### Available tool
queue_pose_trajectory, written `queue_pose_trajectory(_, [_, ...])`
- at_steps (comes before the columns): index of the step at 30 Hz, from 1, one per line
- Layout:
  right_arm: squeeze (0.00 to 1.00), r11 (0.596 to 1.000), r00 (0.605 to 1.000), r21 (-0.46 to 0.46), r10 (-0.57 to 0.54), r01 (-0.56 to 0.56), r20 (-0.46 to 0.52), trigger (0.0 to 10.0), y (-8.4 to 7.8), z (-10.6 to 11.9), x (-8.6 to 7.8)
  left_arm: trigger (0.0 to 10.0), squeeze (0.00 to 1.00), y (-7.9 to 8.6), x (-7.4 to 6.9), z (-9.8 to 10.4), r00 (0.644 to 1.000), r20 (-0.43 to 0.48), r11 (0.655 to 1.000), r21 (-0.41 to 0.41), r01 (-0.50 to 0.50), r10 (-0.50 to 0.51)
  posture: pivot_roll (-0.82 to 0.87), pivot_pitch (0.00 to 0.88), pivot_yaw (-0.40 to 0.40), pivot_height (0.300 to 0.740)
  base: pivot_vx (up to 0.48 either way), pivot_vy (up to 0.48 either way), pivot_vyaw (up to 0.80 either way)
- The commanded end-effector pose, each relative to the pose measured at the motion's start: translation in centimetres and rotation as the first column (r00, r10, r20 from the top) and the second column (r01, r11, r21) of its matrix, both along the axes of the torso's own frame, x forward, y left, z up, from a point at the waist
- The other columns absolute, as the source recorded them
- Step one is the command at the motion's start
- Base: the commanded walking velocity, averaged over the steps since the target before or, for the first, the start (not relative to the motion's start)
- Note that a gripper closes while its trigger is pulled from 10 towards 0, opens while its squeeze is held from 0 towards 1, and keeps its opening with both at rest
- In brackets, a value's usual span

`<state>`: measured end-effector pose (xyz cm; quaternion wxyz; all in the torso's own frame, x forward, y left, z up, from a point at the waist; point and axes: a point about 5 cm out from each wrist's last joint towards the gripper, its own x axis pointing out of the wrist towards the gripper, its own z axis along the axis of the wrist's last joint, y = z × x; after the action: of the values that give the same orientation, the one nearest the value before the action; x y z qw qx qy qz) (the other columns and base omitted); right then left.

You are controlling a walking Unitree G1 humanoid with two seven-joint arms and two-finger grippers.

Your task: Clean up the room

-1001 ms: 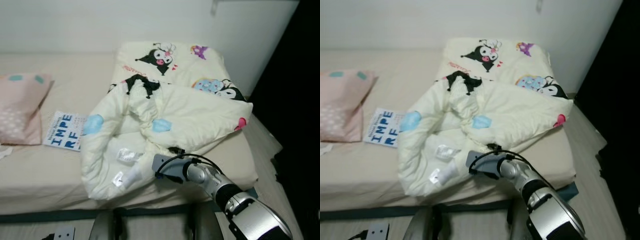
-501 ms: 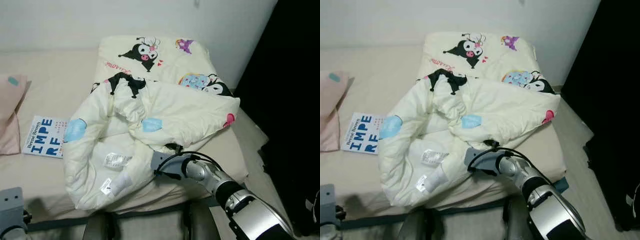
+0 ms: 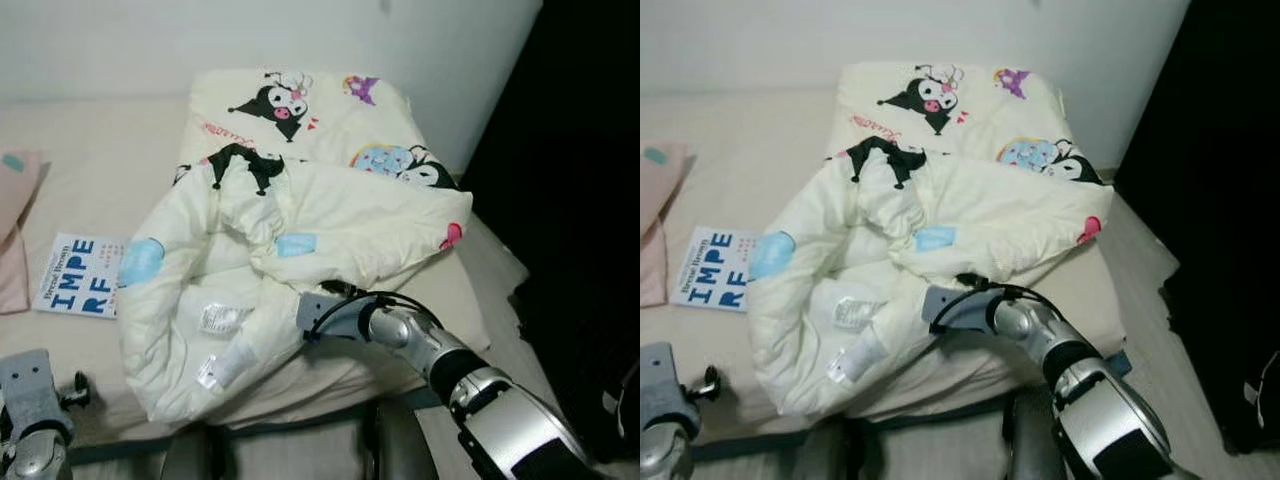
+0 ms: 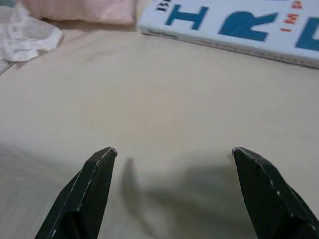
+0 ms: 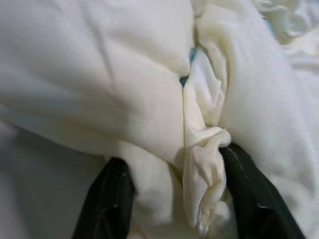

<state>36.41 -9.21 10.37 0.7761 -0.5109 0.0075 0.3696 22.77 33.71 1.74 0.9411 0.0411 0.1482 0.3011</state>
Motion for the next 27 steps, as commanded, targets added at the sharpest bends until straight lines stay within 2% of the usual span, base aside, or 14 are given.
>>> queue_pose_trajectory(1, [0.0,1.0,0.999,-0.006,0.018,-0.018,0.029,0.0,-0.1,0.8,0.3,10.0,0.0,-0.8,-0.8,-0.8,0.998,-0.021,0.998,0.028,0.055,-0.054,-0.02,0.162,-0.042,0.55,0.0,0.0,0.0])
queue_pose_trajectory(6, [0.0,1.0,0.999,-0.015,0.026,-0.026,0.025,0.0,-0.1,1.0,0.4,10.0,0.0,-1.1,-0.9,-0.8,0.996,-0.013,0.995,0.037,0.089,-0.088,-0.02,0.164,-0.045,0.55,0.0,0.0,0.0])
queue_pose_trajectory(8, [0.0,1.0,0.999,-0.007,0.018,-0.018,-0.043,10.0,-0.2,0.7,0.3,10.0,0.0,-1.6,-1.3,-1.0,0.988,0.009,0.987,0.037,0.155,-0.156,-0.01,0.168,-0.049,0.55,0.0,0.0,0.0])
queue_pose_trajectory(10, [0.0,1.0,0.997,0.013,0.015,-0.014,-0.074,10.0,-0.1,0.5,0.2,10.0,0.0,-1.7,-1.5,-1.1,0.986,0.015,0.986,0.035,0.163,-0.164,-0.01,0.169,-0.049,0.55,0.0,0.0,0.0])
queue_pose_trajectory(11, [1.0,1.0,0.996,0.027,0.012,-0.01,-0.09,10.0,-0.1,0.4,0.2,10.0,0.0,-1.9,-1.8,-1.3,0.985,0.012,0.984,0.033,0.173,-0.174,-0.01,0.168,-0.049,0.55,0.0,0.0,0.0])
queue_pose_trajectory(18, [1.0,0.999,0.996,0.045,0.027,-0.023,-0.085,10.0,0.3,0.5,0.1,10.0,0.0,-2.4,-2.2,-1.7,0.982,0.0,0.982,0.029,0.187,-0.187,-0.01,0.164,-0.049,0.55,0.0,0.0,0.0])
queue_pose_trajectory(23, [1.0,0.99,0.982,0.131,0.078,-0.056,-0.17,10.0,0.7,1.2,0.0,10.0,0.0,-3.4,-2.0,-2.1,0.972,-0.017,0.971,0.036,0.237,-0.236,-0.02,0.155,-0.05,0.55,0.0,0.0,0.0])
queue_pose_trajectory(27, [1.0,0.989,0.983,0.137,0.083,-0.061,-0.161,10.0,0.6,1.7,0.2,10.0,0.0,-3.7,-1.9,-2.2,0.967,-0.025,0.967,0.035,0.254,-0.253,-0.02,0.152,-0.05,0.55,0.0,0.0,0.0])
